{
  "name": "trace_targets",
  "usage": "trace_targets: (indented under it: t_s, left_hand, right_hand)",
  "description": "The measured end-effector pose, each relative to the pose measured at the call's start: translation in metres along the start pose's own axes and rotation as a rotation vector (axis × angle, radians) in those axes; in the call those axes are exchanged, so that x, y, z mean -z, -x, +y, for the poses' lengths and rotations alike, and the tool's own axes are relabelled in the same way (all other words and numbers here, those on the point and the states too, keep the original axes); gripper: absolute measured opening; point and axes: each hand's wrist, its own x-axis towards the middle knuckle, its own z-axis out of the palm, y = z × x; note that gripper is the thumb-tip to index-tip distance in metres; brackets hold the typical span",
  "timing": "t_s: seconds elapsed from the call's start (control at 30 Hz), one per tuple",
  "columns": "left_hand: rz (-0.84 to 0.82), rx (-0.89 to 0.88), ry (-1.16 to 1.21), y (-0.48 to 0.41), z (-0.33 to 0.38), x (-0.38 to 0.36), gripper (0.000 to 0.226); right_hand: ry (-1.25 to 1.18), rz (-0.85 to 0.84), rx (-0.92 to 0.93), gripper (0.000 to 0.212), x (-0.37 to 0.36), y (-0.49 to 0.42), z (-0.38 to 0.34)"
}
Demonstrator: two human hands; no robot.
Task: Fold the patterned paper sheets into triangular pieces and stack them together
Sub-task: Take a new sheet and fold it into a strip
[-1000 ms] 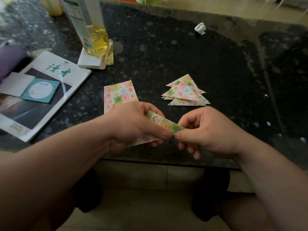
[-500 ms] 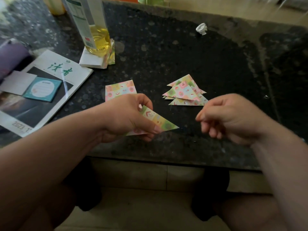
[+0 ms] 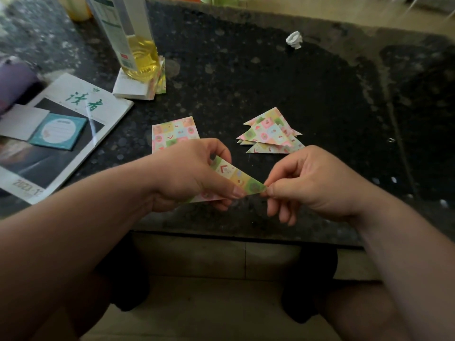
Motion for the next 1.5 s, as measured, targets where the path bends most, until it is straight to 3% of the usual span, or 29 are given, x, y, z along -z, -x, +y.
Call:
trace_targets:
  t_s: [0.1, 0.27, 0.33, 0.43, 0.63, 0.77, 0.87, 0.93, 1.03, 1.07, 1.13, 1.23, 1.5]
  left_hand:
    - [-0.013, 0.002, -0.011, 0.001, 0.001, 0.001, 0.058]
    - [0.053, -0.01, -0.023, 0.004, -0.002, 0.006, 0.059]
    - [0.039, -0.017, -0.02, 0.003, -0.003, 0.002, 0.061]
    - [0.038, -0.043, -0.063, 0.002, -0.003, -0.005, 0.062]
    - [-0.003, -0.033, -0.033, 0.005, 0.0, 0.001, 0.059]
    - [-0.015, 0.007, -0.16, 0.01, 0.003, 0.019, 0.059]
    - [-0.008, 0.068, -0.582, 0.012, 0.007, 0.041, 0.053]
    - [0.041, 0.018, -0.772, 0.009, 0.008, 0.046, 0.05]
    - [0.009, -0.138, -0.634, 0.01, 0.011, 0.025, 0.067]
    - [-0.065, -0.134, -0.6, 0.011, 0.012, 0.015, 0.066]
    - [-0.169, -0.127, -0.644, 0.008, 0.011, -0.001, 0.04]
    - [-0.089, -0.156, -0.709, 0.002, 0.007, -0.008, 0.005]
    - [-0.07, -0.139, -0.67, 0.0, 0.004, -0.007, 0.009]
  right_hand:
    - [0.02, 0.007, -0.004, 0.014, 0.007, 0.0, 0.0]
    - [-0.017, 0.163, 0.021, 0.021, 0.025, 0.002, 0.003]
    - [-0.082, 0.069, 0.044, 0.004, 0.014, 0.001, 0.001]
    - [-0.029, -0.078, 0.018, 0.038, -0.007, -0.004, 0.004]
    - [0.033, -0.007, 0.034, 0.023, 0.005, -0.001, 0.001]
    - [0.029, 0.022, 0.022, 0.027, 0.023, 0.006, 0.0]
    - [0.067, -0.017, -0.009, 0.025, 0.029, 0.01, -0.001]
    - [0.125, -0.106, -0.045, 0.023, 0.027, 0.011, -0.002]
    - [0.186, -0.224, -0.089, 0.022, 0.011, 0.009, -0.003]
    - [0.195, -0.238, -0.093, 0.024, 0.005, 0.007, -0.003]
    - [0.196, -0.253, -0.088, 0.027, -0.003, 0.004, -0.003]
    - [0.168, -0.253, -0.09, 0.021, -0.006, 0.004, -0.003]
    - [0.057, -0.154, -0.068, 0.024, -0.005, 0.001, -0.004]
